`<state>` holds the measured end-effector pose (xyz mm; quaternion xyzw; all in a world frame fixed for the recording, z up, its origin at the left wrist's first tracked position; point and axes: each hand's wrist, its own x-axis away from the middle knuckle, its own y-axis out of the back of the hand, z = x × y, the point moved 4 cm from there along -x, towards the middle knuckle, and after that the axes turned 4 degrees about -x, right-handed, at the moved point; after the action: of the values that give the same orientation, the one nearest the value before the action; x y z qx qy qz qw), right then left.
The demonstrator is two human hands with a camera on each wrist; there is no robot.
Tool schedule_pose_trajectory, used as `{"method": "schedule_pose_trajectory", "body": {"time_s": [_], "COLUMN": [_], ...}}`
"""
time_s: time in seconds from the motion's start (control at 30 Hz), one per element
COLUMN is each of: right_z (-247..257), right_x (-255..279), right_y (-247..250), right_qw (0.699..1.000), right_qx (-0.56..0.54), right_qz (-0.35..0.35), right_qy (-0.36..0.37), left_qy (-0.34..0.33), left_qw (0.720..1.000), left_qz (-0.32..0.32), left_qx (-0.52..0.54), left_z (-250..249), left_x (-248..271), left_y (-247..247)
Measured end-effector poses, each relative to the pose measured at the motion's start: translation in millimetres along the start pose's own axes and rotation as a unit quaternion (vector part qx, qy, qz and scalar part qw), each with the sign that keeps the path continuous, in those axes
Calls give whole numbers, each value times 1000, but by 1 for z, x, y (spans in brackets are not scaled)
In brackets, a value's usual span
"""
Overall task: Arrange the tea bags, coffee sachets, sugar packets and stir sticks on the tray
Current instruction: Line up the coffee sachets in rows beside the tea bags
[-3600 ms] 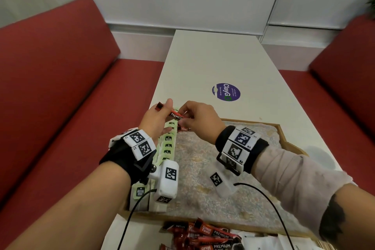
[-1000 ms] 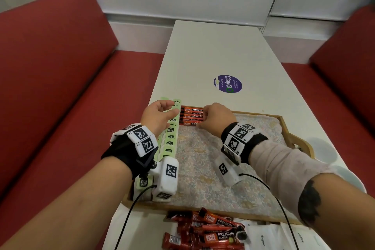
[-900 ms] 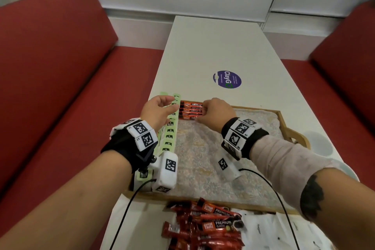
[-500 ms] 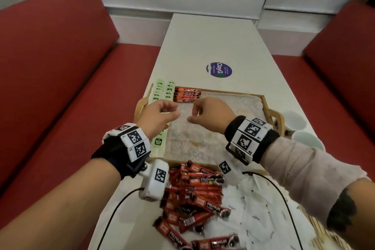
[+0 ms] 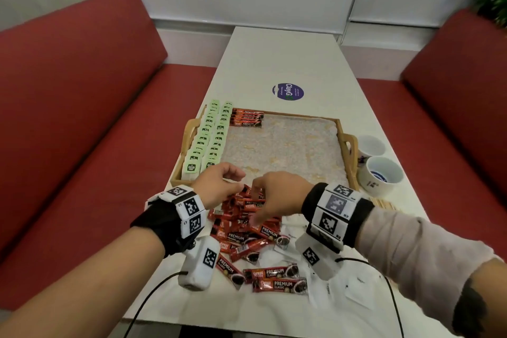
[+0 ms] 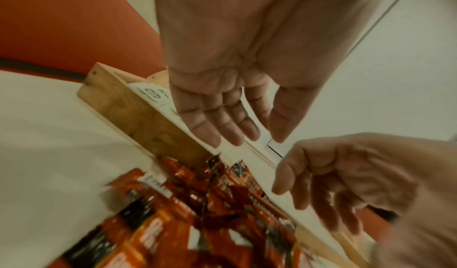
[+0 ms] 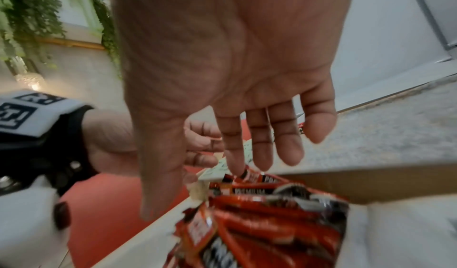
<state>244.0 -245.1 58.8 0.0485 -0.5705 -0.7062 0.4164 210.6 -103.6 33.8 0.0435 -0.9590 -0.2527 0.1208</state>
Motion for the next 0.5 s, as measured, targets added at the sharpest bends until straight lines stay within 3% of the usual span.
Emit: {"method": "schedule_pose_trajectory", "body": {"time_s": [0.2,0.37,0.5], "right_z": [3,3,5], "right_x": [10,10,8], "right_y": [-31,-38,-36], "right_qw": [993,992,988], "right_qx": [113,116,137], "right_qz": [-11,-51,-65], "right_qy": [17,19,26], "left_qy": [33,51,102], "left_qw": [998,995,980], "left_qz": [18,18,71], "left_qx": [-47,-88,-157], "left_z": [7,13,19], "left_x": [15,19,25], "left_y": [-11,-11,-13]}}
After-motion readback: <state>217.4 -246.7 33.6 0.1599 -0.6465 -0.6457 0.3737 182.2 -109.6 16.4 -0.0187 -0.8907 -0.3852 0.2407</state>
